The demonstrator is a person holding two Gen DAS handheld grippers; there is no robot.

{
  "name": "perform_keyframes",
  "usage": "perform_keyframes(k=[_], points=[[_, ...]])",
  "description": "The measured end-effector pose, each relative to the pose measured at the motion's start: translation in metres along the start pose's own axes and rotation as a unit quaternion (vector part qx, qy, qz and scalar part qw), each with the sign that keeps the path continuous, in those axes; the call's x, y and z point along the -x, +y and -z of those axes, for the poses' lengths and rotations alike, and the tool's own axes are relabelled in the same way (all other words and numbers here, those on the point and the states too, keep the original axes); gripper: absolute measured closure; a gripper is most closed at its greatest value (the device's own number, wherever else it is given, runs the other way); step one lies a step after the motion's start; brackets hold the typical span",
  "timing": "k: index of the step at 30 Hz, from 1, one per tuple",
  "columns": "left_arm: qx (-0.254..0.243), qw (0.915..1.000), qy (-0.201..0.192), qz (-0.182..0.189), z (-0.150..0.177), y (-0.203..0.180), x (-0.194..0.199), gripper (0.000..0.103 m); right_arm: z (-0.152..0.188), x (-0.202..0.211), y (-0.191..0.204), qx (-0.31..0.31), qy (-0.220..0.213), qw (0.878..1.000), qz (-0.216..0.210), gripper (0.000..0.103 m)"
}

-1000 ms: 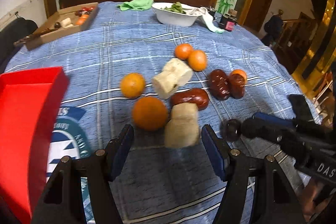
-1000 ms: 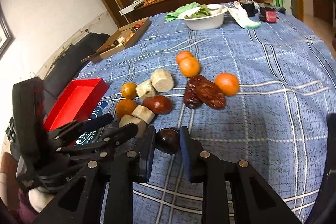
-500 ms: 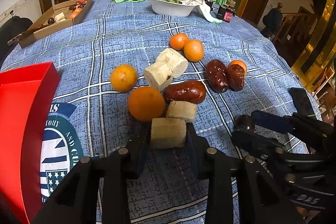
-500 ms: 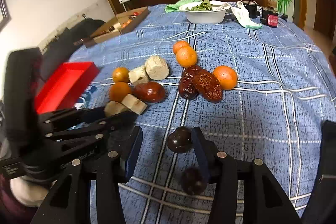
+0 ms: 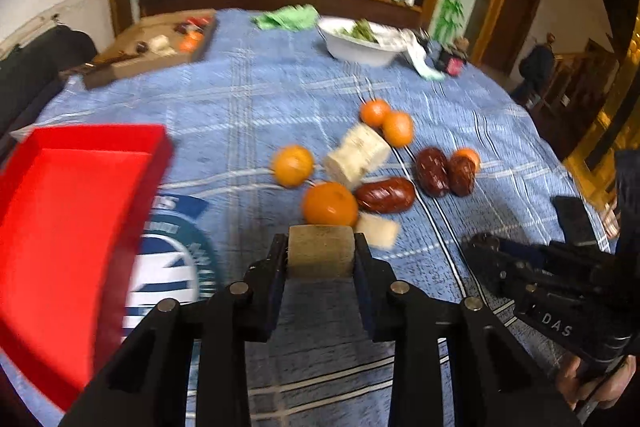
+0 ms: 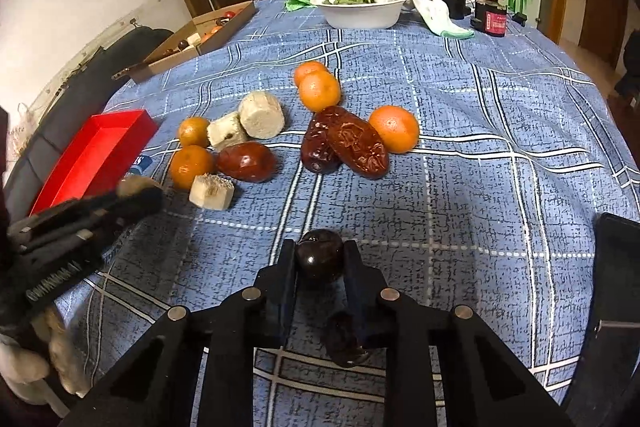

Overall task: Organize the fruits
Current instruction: 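Release the yam chunk into the red tray with left tool while right tool drops plum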

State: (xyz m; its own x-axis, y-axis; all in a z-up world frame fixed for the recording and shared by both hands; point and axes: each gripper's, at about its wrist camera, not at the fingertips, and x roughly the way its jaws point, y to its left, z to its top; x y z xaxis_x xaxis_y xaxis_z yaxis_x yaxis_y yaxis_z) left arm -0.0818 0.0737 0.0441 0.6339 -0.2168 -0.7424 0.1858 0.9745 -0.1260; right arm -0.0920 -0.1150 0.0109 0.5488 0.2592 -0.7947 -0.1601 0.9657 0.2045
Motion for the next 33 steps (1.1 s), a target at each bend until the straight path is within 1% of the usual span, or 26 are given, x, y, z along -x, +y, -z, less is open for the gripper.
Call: perform_keyframes(k=[2,7,11,14,21,24,29,33], points=[[0.002,0.9996,-0.02,-0.019,-0.001,0.007,0.014,0.073,0.0,0.003,0.005,0.002,-0.006,1.0,-0.002,0.079],[0.018,0.997,-0.051,-0.056,-0.003,0.029,0.039,0.073,-0.008,0.019,0.03,0.021,-0.031,0.999,-0.012,0.078],[0.041,0.9932,-0.069,-0.084,-0.003,0.058,0.052,0.073,-0.017,0.03,0.061,0.047,-0.046,0.997,-0.034,0.078],[0.065,0.9893,-0.08,-0.103,-0.002,0.086,0.062,0.073,-0.027,0.032,0.09,0.069,-0.05,0.994,-0.062,0.078],[0.113,0.9766,-0.091,-0.159,0.004,0.153,0.077,0.073,-0.045,0.017,0.177,0.121,-0.031,0.982,-0.144,0.078],[0.131,0.9716,-0.091,-0.175,0.009,0.18,0.08,0.073,-0.049,0.006,0.214,0.145,-0.02,0.975,-0.167,0.078],[0.155,0.9657,-0.082,-0.191,0.016,0.211,0.079,0.073,-0.048,-0.02,0.263,0.18,0.002,0.967,-0.182,0.077],[0.169,0.9635,-0.073,-0.195,0.02,0.228,0.073,0.073,-0.043,-0.045,0.284,0.188,0.024,0.965,-0.183,0.077]])
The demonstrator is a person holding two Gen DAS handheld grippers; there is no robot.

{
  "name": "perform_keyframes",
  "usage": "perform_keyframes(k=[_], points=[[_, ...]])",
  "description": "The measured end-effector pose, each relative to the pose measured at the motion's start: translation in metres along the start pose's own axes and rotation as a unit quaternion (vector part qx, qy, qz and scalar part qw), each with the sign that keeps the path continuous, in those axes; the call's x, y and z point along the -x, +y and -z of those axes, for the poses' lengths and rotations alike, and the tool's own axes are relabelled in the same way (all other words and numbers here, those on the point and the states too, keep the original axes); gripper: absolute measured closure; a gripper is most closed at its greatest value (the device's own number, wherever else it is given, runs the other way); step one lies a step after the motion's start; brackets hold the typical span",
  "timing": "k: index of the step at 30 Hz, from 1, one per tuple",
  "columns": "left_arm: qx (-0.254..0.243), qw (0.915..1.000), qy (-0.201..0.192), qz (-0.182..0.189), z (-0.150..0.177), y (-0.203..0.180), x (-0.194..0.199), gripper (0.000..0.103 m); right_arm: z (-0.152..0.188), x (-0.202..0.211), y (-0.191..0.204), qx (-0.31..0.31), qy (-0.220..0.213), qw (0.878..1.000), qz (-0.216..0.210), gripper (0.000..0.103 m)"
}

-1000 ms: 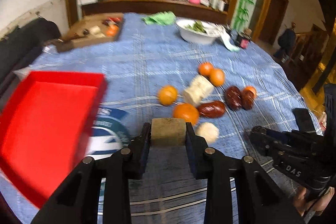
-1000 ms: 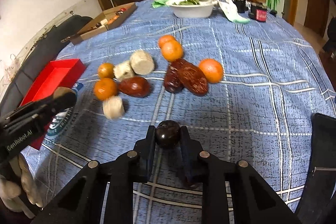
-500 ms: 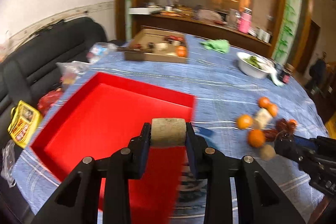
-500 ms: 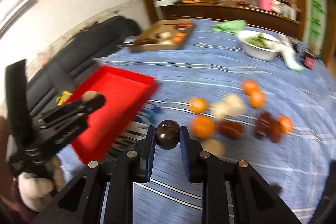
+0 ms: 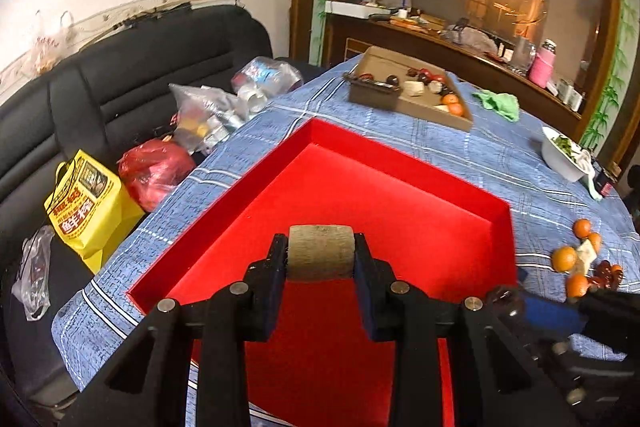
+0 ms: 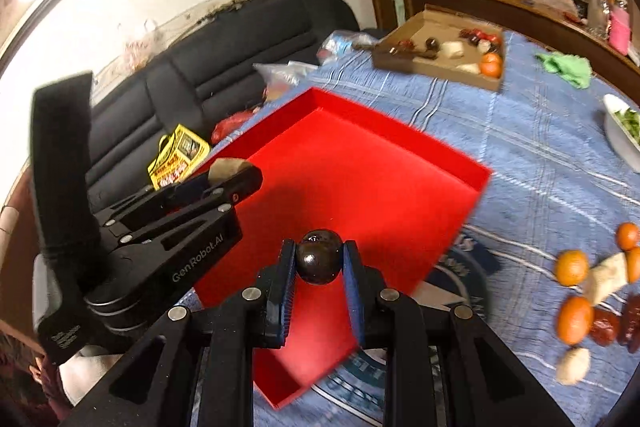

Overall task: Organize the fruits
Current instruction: 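Release the yam chunk into the red tray with left tool while right tool drops plum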

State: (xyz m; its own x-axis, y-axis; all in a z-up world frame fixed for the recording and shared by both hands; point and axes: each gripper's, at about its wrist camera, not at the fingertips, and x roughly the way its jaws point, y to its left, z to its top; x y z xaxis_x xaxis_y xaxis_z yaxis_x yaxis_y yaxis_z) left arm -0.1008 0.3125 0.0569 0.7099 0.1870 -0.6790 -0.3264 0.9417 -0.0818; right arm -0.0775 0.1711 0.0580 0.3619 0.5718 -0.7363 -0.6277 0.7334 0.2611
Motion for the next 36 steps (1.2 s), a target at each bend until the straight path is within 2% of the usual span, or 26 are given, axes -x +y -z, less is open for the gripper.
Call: perform_keyframes(k=[4,9,14,16,18,24,27,29,36], points=[[0.011,0.9999,0.007,-0.002,0.001,0.009,-0.006,0.072,0.001,-0.02,0.0,-0.005,0.017,1.0,-0.002,0.077],[0.028,0.9996,0.008,0.002,0.0,0.017,-0.006,0.07,0.0,-0.025,0.003,0.003,0.013,1.0,0.001,0.076],[0.04,0.9992,0.001,0.008,-0.001,0.021,0.001,0.048,0.001,-0.021,0.004,0.007,0.007,1.0,0.004,0.074],[0.042,0.9991,-0.003,0.009,-0.002,0.021,0.005,0.042,0.002,-0.018,0.003,0.004,0.005,1.0,0.002,0.066],[0.042,0.999,-0.007,0.008,-0.003,0.02,0.009,0.042,0.002,-0.014,0.002,0.001,-0.001,1.0,0.001,0.061],[0.034,0.9993,-0.014,0.005,-0.003,0.011,0.019,0.041,0.005,-0.001,0.001,-0.002,-0.013,1.0,0.001,0.061],[0.026,0.9995,-0.016,0.004,-0.002,0.003,0.024,0.04,0.007,0.004,0.0,-0.006,-0.017,1.0,0.001,0.056],[0.019,0.9996,-0.019,0.003,-0.002,-0.002,0.028,0.035,0.009,0.008,-0.003,-0.011,-0.021,1.0,0.002,0.054],[0.001,0.9997,-0.025,0.002,-0.001,-0.017,0.04,0.028,0.018,0.025,-0.013,-0.031,-0.034,0.999,0.005,0.044]])
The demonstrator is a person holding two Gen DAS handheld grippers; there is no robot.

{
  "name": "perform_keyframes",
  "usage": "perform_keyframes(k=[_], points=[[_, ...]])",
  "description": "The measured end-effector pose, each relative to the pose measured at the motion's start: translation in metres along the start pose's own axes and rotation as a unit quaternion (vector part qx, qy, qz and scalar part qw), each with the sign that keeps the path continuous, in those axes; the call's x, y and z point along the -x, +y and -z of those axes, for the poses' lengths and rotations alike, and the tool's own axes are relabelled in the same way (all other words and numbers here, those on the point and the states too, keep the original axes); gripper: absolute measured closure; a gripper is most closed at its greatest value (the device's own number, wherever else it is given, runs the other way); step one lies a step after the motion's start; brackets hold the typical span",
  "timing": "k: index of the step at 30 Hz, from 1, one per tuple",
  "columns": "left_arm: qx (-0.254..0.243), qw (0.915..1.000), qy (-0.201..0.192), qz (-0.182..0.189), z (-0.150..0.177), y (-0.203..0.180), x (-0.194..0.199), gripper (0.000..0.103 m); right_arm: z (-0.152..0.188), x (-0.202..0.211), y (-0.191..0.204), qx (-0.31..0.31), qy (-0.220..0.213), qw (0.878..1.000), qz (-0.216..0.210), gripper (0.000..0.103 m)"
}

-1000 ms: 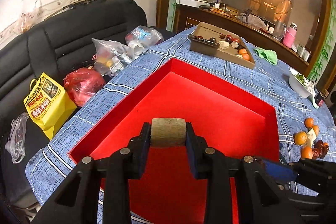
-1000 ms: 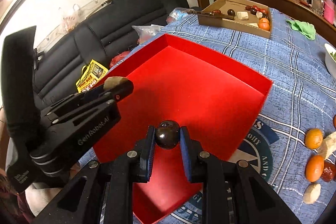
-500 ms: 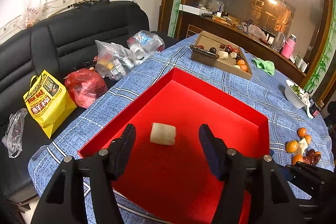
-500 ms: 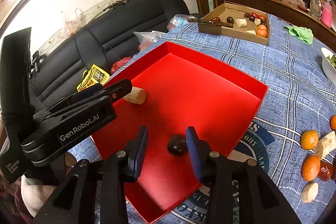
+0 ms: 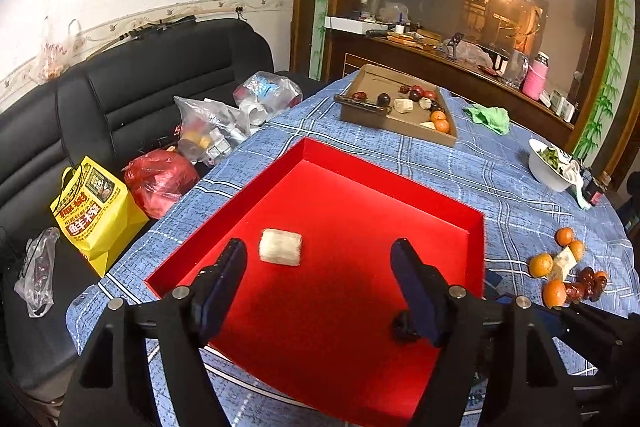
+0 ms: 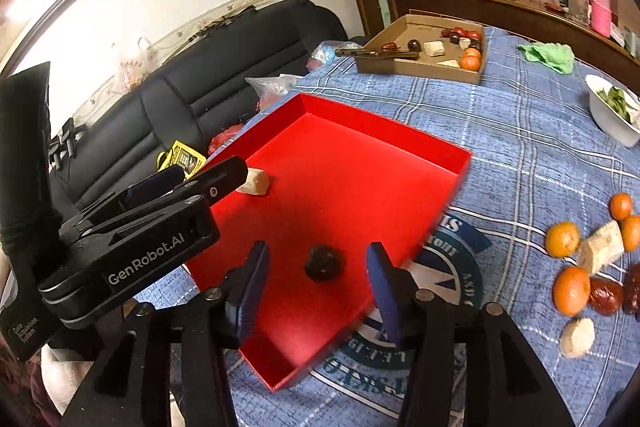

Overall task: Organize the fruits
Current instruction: 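Release the yam chunk into the red tray with left tool while right tool drops plum, then grasp another dark plum with the right tool while the left tool grasps a round beige slice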

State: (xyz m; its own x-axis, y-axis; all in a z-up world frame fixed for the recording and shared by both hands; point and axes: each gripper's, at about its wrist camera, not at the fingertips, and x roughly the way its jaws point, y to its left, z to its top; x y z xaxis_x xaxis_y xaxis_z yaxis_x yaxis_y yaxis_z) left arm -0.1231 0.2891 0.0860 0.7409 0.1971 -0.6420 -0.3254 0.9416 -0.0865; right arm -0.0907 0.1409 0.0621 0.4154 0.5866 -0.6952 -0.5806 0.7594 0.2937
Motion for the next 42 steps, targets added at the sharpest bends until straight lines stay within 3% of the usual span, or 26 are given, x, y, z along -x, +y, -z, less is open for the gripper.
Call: perform_keyframes(k=[6,12,17,23,28,32,37,39,41,42], points=[[-0.013,0.9998,0.004,0.014,0.002,-0.014,0.008,0.027,0.012,0.021,-0.019,-0.021,-0.016,1.0,0.012,0.042],[-0.018,0.9993,0.003,0.033,0.006,-0.027,0.018,0.023,0.031,0.063,-0.065,-0.071,-0.047,0.995,0.043,0.04],[-0.026,0.9979,0.014,0.057,0.011,-0.047,0.016,0.022,0.055,0.112,-0.125,-0.143,-0.085,0.982,0.093,0.035],[-0.059,0.9928,0.027,0.101,0.021,-0.082,0.016,0.022,0.085,0.155,-0.175,-0.193,-0.097,0.964,0.157,0.035],[-0.083,0.9848,0.058,0.141,0.033,-0.117,0.006,0.023,0.11,0.166,-0.201,-0.218,-0.074,0.955,0.189,0.035],[-0.091,0.9777,0.086,0.169,0.046,-0.139,-0.002,0.023,0.121,0.158,-0.215,-0.22,-0.049,0.955,0.192,0.035],[-0.14,0.9619,0.096,0.214,0.065,-0.178,0.002,0.023,0.125,0.142,-0.215,-0.2,-0.012,0.957,0.209,0.035],[-0.164,0.9526,0.097,0.237,0.072,-0.197,0.004,0.028,0.127,0.138,-0.218,-0.199,-0.001,0.958,0.207,0.035],[-0.185,0.9485,0.101,0.237,0.076,-0.213,0.0,0.04,0.129,0.135,-0.219,-0.197,0.002,0.958,0.207,0.035],[-0.191,0.9477,0.103,0.234,0.078,-0.219,-0.002,0.041,0.129,0.136,-0.219,-0.195,0.003,0.959,0.207,0.036]])
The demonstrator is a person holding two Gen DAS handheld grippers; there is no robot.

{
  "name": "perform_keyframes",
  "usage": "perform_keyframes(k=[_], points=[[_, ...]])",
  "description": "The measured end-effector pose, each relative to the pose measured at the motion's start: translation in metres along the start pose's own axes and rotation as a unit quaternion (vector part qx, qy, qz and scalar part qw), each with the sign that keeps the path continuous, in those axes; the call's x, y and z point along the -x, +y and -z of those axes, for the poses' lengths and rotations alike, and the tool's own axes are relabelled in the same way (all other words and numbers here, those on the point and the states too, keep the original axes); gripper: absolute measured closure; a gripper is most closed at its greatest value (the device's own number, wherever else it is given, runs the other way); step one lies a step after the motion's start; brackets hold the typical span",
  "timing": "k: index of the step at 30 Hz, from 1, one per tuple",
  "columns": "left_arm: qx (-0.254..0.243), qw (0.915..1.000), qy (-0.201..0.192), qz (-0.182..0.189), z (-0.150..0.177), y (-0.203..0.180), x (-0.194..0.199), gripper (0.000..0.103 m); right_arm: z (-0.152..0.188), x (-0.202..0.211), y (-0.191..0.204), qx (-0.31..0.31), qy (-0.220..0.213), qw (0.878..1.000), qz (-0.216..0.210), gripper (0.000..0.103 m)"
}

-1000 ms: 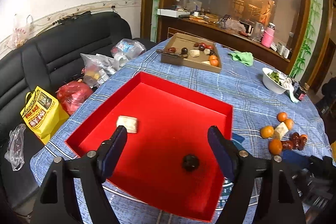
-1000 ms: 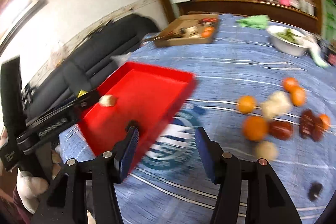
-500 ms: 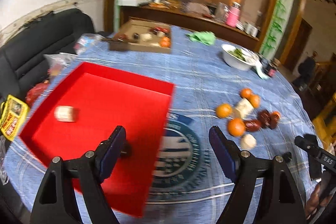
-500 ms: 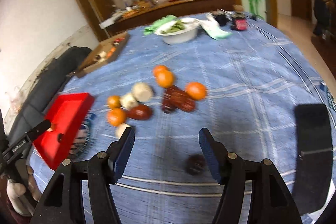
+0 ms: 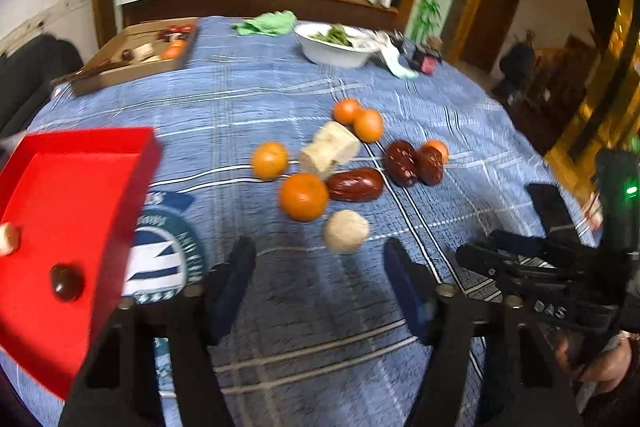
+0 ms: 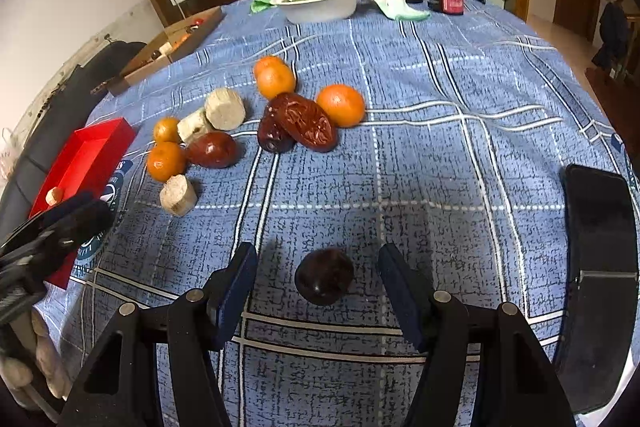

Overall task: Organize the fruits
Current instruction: 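Grasp another dark plum with the right tool while the left tool grasps a round beige slice, then release the beige slice into the tray with left tool while right tool drops plum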

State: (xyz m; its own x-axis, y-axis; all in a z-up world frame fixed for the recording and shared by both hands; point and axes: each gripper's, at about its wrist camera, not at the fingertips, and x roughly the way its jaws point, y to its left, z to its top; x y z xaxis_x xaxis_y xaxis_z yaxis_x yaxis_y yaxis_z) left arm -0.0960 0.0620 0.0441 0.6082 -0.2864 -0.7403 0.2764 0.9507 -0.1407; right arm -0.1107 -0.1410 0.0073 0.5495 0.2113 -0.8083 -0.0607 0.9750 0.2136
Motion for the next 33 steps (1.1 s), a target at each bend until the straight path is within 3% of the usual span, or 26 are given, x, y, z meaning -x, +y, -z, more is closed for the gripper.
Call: perform_keyframes(k=[11,15,16,17,18,19,21,26,33], points=[[-0.004,0.9976,0.059,-0.036,-0.011,-0.021,-0.057,0.042,0.002,0.001,0.002,0.022,0.003,1.0,0.006,0.042],[-0.01,0.9972,0.055,-0.049,-0.012,-0.024,-0.06,0.042,0.002,0.001,0.003,0.025,0.004,1.0,0.007,0.042],[-0.012,0.9972,0.054,-0.051,-0.012,-0.024,-0.06,0.044,0.002,0.001,0.003,0.025,0.004,1.0,0.006,0.043],[-0.013,0.997,0.051,-0.056,-0.012,-0.024,-0.059,0.059,0.002,0.001,0.003,0.024,0.004,1.0,0.007,0.045],[-0.013,0.9971,0.049,-0.058,-0.012,-0.023,-0.057,0.069,0.003,0.002,0.002,0.025,0.002,1.0,0.015,0.055],[-0.011,0.9973,0.049,-0.053,-0.012,-0.021,-0.056,0.073,0.003,0.002,0.002,0.027,0.001,0.999,0.023,0.065],[0.0,0.998,0.05,-0.038,-0.012,-0.016,-0.053,0.073,0.003,0.003,0.0,0.023,0.001,1.0,0.013,0.074],[0.026,0.9986,0.041,-0.019,-0.01,-0.004,-0.036,0.073,0.004,0.007,0.003,0.02,-0.004,1.0,0.005,0.075],[0.067,0.9977,-0.004,-0.012,-0.01,0.028,0.007,0.073,0.002,0.034,0.021,0.032,-0.051,0.998,-0.029,0.075]])
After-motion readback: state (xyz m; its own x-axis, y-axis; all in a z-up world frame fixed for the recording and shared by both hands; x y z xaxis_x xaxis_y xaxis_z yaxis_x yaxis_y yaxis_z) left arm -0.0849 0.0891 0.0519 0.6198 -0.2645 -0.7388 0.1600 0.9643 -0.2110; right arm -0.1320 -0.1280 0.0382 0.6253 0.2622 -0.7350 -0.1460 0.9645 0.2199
